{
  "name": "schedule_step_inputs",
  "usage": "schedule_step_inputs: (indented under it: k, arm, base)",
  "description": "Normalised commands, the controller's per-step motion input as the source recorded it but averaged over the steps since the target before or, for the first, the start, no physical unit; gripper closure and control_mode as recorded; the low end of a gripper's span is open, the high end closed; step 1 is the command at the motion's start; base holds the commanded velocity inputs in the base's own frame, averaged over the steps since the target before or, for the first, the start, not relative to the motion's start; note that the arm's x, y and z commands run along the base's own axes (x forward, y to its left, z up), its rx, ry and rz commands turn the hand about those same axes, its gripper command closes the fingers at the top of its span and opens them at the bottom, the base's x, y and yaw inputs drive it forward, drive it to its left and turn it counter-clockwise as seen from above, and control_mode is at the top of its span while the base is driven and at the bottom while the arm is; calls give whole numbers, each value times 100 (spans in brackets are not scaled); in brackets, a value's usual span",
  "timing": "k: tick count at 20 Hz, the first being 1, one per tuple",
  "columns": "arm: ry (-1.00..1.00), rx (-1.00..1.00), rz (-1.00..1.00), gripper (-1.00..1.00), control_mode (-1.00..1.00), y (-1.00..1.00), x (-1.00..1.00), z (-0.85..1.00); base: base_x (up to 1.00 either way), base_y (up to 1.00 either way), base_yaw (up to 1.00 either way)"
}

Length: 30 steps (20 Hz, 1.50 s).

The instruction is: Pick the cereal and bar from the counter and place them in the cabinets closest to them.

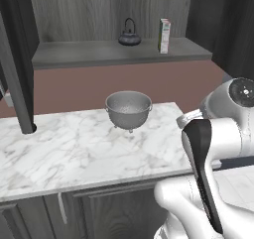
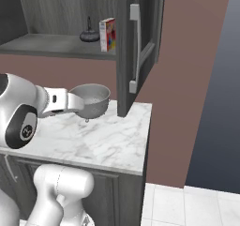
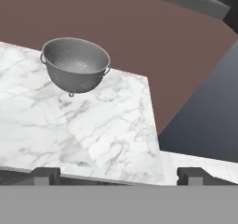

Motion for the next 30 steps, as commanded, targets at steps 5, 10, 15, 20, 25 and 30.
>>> schedule_step_inputs:
  k: [5, 10, 15, 20, 25, 30]
  arm:
    - [0, 0, 0, -100, 100, 0, 0, 0]
    - [0, 0, 0, -100, 100, 0, 0, 0]
    - [0, 0, 0, -100, 100, 0, 0, 0]
    - [0, 0, 0, -100, 100, 0, 0, 0]
    - [0, 0, 0, -100, 100, 0, 0, 0]
    - [0, 0, 0, -100, 100, 0, 0, 0]
  base:
    - [-68, 0, 2]
    - [-51, 17, 0]
    - [-35, 53, 0]
    - [-26, 84, 0]
    - [-21, 88, 0]
    - [-20, 89, 0]
